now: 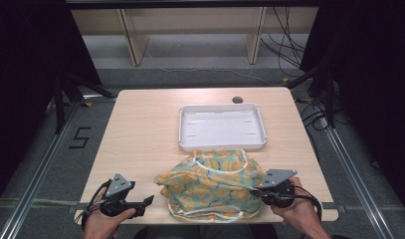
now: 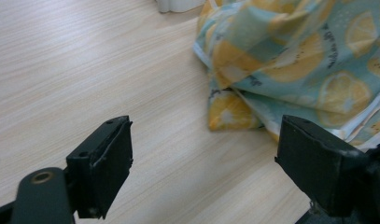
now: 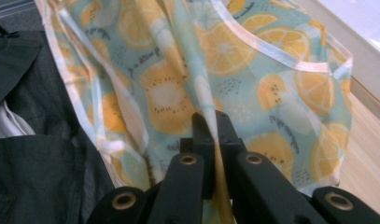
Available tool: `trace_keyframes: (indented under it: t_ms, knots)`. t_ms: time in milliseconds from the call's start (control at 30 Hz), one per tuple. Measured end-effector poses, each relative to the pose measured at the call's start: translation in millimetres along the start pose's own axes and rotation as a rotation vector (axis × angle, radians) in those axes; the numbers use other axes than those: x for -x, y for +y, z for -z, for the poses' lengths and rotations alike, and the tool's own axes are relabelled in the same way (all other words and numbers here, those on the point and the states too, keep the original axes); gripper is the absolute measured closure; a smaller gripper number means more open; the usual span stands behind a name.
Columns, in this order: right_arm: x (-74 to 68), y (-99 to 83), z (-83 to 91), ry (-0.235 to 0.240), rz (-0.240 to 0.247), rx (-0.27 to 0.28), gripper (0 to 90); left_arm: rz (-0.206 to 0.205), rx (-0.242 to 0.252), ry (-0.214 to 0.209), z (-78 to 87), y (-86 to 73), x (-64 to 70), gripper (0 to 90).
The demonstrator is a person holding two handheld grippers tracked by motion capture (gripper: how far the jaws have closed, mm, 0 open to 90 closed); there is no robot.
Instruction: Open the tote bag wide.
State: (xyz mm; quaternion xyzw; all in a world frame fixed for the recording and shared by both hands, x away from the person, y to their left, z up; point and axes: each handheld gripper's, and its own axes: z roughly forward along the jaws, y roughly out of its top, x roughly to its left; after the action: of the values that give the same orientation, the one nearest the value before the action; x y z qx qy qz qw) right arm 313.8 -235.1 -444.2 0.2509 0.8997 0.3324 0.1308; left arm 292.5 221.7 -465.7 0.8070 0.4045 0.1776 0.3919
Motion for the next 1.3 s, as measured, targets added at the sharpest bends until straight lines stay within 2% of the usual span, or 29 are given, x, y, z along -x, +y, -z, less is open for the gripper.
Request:
trace_keyframes:
  t_ms: [167, 233, 267, 333, 367, 433, 500, 533, 567, 600, 633, 667, 700, 733, 800, 833, 867, 900, 933, 967, 1000, 1033, 1067, 1200, 1233, 1300]
  knots:
    - [10.8, -11.3, 13.8, -0.024, -0.027, 0.004, 90.0, -0.008, 0.009, -0.005, -0.7, 0.1, 0.3, 17.7]
    - [13.8, -13.9, 19.1, -0.038, -0.046, -0.010, 90.0, 0.008, 0.012, -0.001, -0.7, 0.0, 1.6, 17.8]
    - [15.5, -15.3, 19.3, -0.045, -0.039, 0.001, 90.0, -0.001, 0.010, -0.001, -0.5, 0.1, 1.0, 17.8]
    - [18.2, -18.0, 22.4, -0.058, -0.054, -0.010, 90.0, 0.011, 0.018, -0.004, -1.2, -0.1, 1.9, 17.8]
    - [19.3, -19.6, 23.5, -0.065, -0.060, -0.011, 90.0, -0.009, 0.000, -0.006, 0.2, 0.2, 0.7, 17.8]
    - [20.4, -22.6, 26.6, -0.081, -0.084, -0.022, 90.0, 0.003, 0.008, -0.006, -0.2, 0.1, 1.9, 17.7]
    - [24.6, -25.3, 31.1, -0.097, -0.080, -0.037, 90.0, -0.006, -0.001, -0.004, 0.7, 1.6, 2.7, 18.0]
    - [26.0, -26.7, 32.2, -0.096, -0.083, -0.037, 90.0, 0.002, 0.017, -0.006, -0.1, 1.3, 4.0, 18.5]
    - [26.8, -28.5, 32.9, -0.098, -0.091, -0.036, 90.0, -0.005, 0.020, -0.019, -0.2, 1.7, 3.8, 19.5]
    - [27.8, -29.2, 33.9, -0.095, -0.092, -0.045, 90.0, 0.008, 0.020, -0.024, 0.0, 2.8, 6.2, 20.1]
    - [27.2, -31.3, 30.5, -0.105, -0.100, -0.007, 90.0, -0.010, 0.022, -0.039, 0.6, 4.3, 7.7, 22.3]
    - [26.6, -30.4, 32.1, -0.076, -0.100, -0.029, 85.8, -0.007, 0.025, -0.045, 0.7, 5.5, 9.9, 25.3]
    - [24.7, -30.4, 28.9, -0.070, -0.109, -0.001, 80.7, 0.011, 0.042, -0.054, -0.1, 6.5, 14.3, 25.1]
    - [23.2, -28.2, 29.5, -0.044, -0.109, 0.002, 75.1, 0.010, 0.050, -0.068, 0.5, 9.0, 18.4, 24.8]
    - [20.0, -21.9, 32.3, -0.034, -0.084, 0.028, 62.0, -0.008, 0.077, -0.089, 2.3, 13.9, 24.1, 26.0]
    - [17.8, -18.7, 33.3, -0.022, -0.086, 0.047, 59.0, -0.002, 0.102, -0.098, 2.3, 16.6, 28.4, 26.2]
    - [15.7, -16.0, 34.6, -0.005, -0.092, 0.060, 56.1, -0.009, 0.110, -0.109, 3.8, 19.9, 32.2, 26.4]
    - [14.0, -13.4, 35.5, 0.009, -0.082, 0.071, 53.4, -0.053, 0.126, -0.121, 5.0, 24.7, 35.3, 27.6]
    - [12.2, -10.3, 35.6, 0.017, -0.064, 0.102, 51.4, -0.042, 0.134, -0.133, 5.0, 27.5, 40.7, 29.1]
    - [10.4, -7.8, 35.8, 0.023, -0.063, 0.123, 49.8, -0.066, 0.147, -0.143, 3.8, 31.2, 44.1, 29.2]
    - [9.0, -5.0, 35.9, 0.034, -0.055, 0.133, 48.3, -0.073, 0.141, -0.145, 3.6, 33.8, 47.5, 29.2]
    - [8.5, -3.0, 35.7, 0.046, -0.043, 0.140, 47.6, -0.080, 0.138, -0.161, 1.3, 38.2, 53.1, 29.4]
    - [7.4, 0.6, 35.0, 0.058, -0.039, 0.148, 46.8, -0.092, 0.132, -0.159, 0.3, 41.1, 56.1, 30.0]
    - [9.3, 12.5, 30.1, 0.068, -0.033, 0.164, 47.2, -0.134, 0.138, -0.208, -10.2, 55.2, 72.5, 34.8]
    - [10.3, 14.5, 28.5, 0.077, -0.033, 0.168, 47.5, -0.150, 0.131, -0.212, -14.3, 59.4, 76.7, 35.5]
    - [13.2, 19.7, 23.9, 0.099, -0.038, 0.172, 47.9, -0.155, 0.119, -0.219, -20.1, 64.8, 81.9, 36.5]
